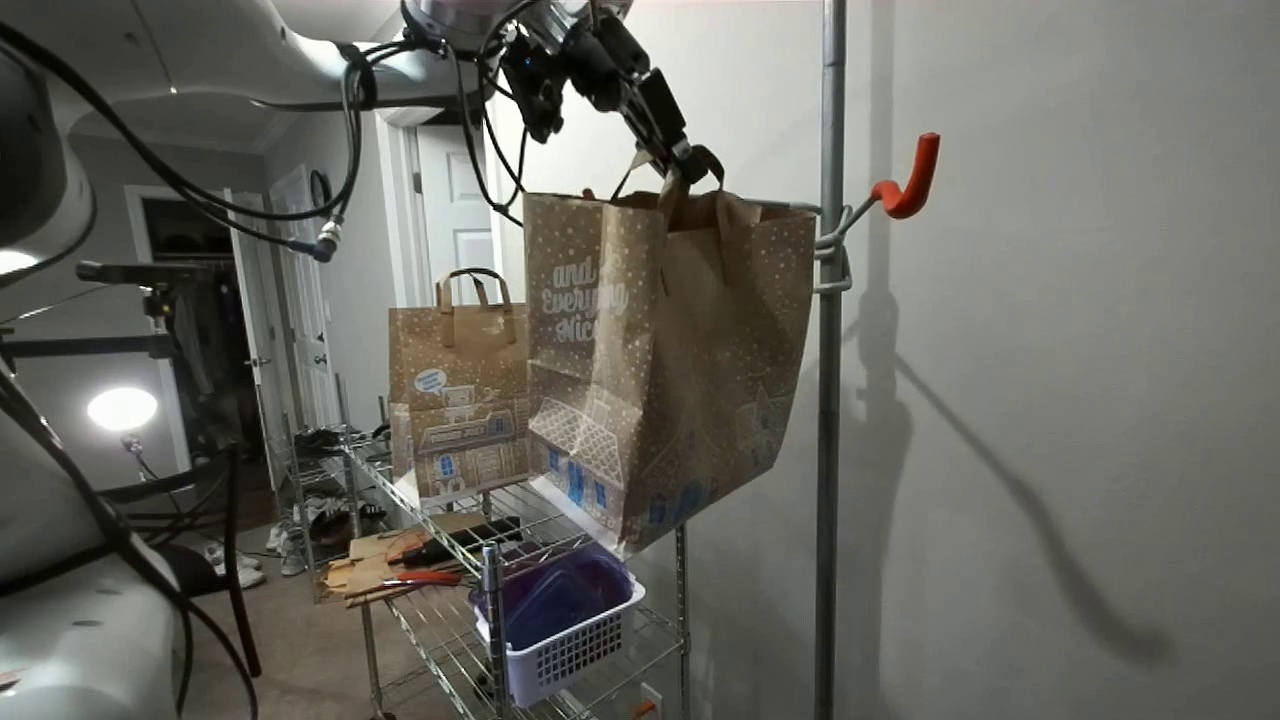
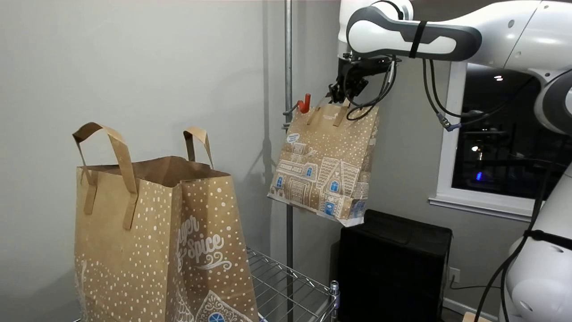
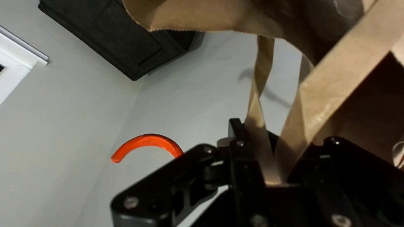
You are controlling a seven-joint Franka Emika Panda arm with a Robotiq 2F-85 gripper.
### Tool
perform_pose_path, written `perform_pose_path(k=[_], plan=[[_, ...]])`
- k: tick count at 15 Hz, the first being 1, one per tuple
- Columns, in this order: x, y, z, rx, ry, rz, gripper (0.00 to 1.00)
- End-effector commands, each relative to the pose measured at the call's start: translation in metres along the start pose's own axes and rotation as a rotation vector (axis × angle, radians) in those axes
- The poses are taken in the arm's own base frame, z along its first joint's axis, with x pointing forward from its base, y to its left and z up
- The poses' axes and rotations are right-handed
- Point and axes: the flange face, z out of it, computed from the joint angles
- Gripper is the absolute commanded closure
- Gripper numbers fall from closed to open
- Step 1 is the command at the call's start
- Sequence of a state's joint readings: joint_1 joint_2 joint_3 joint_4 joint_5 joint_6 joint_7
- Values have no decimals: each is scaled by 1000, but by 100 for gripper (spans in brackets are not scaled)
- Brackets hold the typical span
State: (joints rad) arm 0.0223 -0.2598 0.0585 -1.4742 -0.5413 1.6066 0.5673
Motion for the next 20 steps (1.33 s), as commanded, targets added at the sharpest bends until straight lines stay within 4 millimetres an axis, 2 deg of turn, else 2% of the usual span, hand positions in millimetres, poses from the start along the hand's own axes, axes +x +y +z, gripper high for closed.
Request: perform_pose_path(k=[1, 5, 9, 11, 16, 20], plan=[[-15, 0, -8, 8, 20, 1, 94], [-53, 7, -22, -14, 14, 66, 94], [-110, 25, -32, -68, -65, 110, 94], [-132, 26, -36, -69, -119, 106, 94], [-177, 0, -53, 40, -188, 17, 94], [-205, -20, -83, 103, -159, -59, 94]])
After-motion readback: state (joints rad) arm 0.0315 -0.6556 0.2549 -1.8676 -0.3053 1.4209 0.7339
